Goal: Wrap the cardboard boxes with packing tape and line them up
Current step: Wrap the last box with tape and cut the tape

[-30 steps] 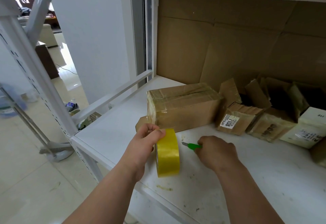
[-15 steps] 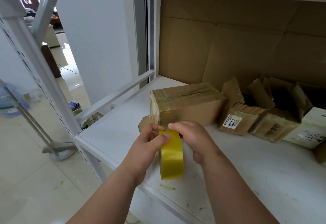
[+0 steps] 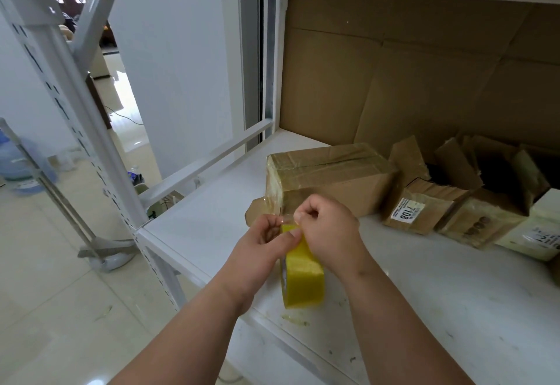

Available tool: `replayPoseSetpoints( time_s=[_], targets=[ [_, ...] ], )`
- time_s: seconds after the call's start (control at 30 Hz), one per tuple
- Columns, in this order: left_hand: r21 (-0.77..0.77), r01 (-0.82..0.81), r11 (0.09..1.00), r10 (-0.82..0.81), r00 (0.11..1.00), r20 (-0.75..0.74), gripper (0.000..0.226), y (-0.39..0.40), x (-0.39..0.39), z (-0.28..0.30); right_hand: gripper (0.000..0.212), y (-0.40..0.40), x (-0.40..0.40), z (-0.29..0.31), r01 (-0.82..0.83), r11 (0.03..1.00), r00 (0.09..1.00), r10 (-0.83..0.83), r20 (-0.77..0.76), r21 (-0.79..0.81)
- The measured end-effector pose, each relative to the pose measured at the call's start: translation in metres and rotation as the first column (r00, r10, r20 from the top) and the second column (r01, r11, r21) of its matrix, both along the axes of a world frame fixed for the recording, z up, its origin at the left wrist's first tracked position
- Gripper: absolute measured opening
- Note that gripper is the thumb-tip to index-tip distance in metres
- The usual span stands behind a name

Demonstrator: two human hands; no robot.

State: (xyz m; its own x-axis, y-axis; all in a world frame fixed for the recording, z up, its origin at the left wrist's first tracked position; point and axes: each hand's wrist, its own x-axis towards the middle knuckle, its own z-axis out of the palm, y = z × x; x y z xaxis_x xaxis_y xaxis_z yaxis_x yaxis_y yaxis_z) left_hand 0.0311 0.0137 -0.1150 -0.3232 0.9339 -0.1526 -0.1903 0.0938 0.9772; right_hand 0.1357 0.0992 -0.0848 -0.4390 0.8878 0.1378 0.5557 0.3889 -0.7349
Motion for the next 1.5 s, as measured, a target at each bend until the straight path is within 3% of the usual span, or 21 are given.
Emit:
replayPoseSetpoints(
  time_s=[0.1, 0.17, 0.27, 0.33, 0.4, 0.47, 0.57, 0.7, 0.8, 1.1, 1.27, 1.5],
  targets=[
    [-0.029, -0.026, 0.999, 0.026, 0.999, -0.025, 0.034, 0.002, -0.005, 0.002, 0.023, -0.008, 0.002, -0.004, -0.022, 0.969, 0.984, 0.066, -0.168, 0.248],
    [-0.048, -0.003, 0.999, -0.001, 0.996, -0.084, 0.038, 0.003, -0.006, 0.003, 0.016, -0.009, 0.007, -0.009, 0.004, 0.955, 0.967, 0.072, -0.244, 0.296],
    [-0.100, 0.053, 0.994, -0.064, 0.992, -0.109, 0.052, 0.002, -0.006, 0.005, 0.014, -0.001, 0.015, -0.012, 0.015, 0.974, 0.960, 0.049, -0.275, 0.228],
    [-0.109, 0.042, 0.993, -0.052, 0.995, -0.089, 0.043, 0.001, -0.011, 0.012, 0.018, 0.004, 0.023, -0.006, -0.003, 0.994, 0.972, 0.029, -0.234, 0.113],
    [-0.055, -0.109, 0.992, 0.101, 0.985, -0.138, 0.026, 0.004, -0.020, 0.020, 0.018, 0.006, 0.029, 0.001, -0.028, 0.998, 0.969, 0.011, -0.249, -0.064],
    [0.050, -0.277, 0.960, 0.274, 0.878, -0.392, 0.021, 0.013, -0.031, 0.022, 0.017, 0.008, 0.036, 0.005, -0.023, 0.990, 0.961, -0.017, -0.277, -0.138],
    [0.122, -0.184, 0.975, 0.213, 0.630, -0.747, 0.048, 0.028, -0.041, 0.023, 0.016, 0.012, 0.044, 0.009, -0.018, 0.987, 0.965, -0.025, -0.262, -0.161],
    [-0.002, -0.083, 0.997, 0.036, 0.458, -0.888, 0.055, 0.045, -0.045, 0.023, 0.016, 0.021, 0.051, 0.014, -0.010, 0.991, 0.983, -0.014, -0.182, -0.133],
    [0.016, -0.117, 0.993, 0.062, 0.395, -0.917, 0.054, 0.053, -0.042, 0.020, 0.017, 0.025, 0.051, 0.011, -0.023, 0.995, 0.988, 0.007, -0.151, -0.102],
    [0.148, -0.137, 0.980, 0.197, 0.508, -0.838, 0.048, 0.065, -0.037, 0.007, 0.016, 0.042, 0.031, 0.003, -0.113, 0.989, 0.989, 0.122, -0.088, 0.099],
    [0.021, 0.022, 1.000, 0.001, 0.666, -0.746, 0.053, 0.056, -0.063, 0.011, 0.014, 0.052, 0.027, -0.002, -0.061, 0.998, 0.993, 0.062, -0.105, 0.019],
    [-0.031, 0.037, 0.999, -0.047, 0.619, -0.784, 0.042, 0.062, -0.072, 0.018, 0.015, 0.055, 0.023, -0.003, -0.025, 1.000, 0.992, 0.027, -0.122, 0.016]
  ],
)
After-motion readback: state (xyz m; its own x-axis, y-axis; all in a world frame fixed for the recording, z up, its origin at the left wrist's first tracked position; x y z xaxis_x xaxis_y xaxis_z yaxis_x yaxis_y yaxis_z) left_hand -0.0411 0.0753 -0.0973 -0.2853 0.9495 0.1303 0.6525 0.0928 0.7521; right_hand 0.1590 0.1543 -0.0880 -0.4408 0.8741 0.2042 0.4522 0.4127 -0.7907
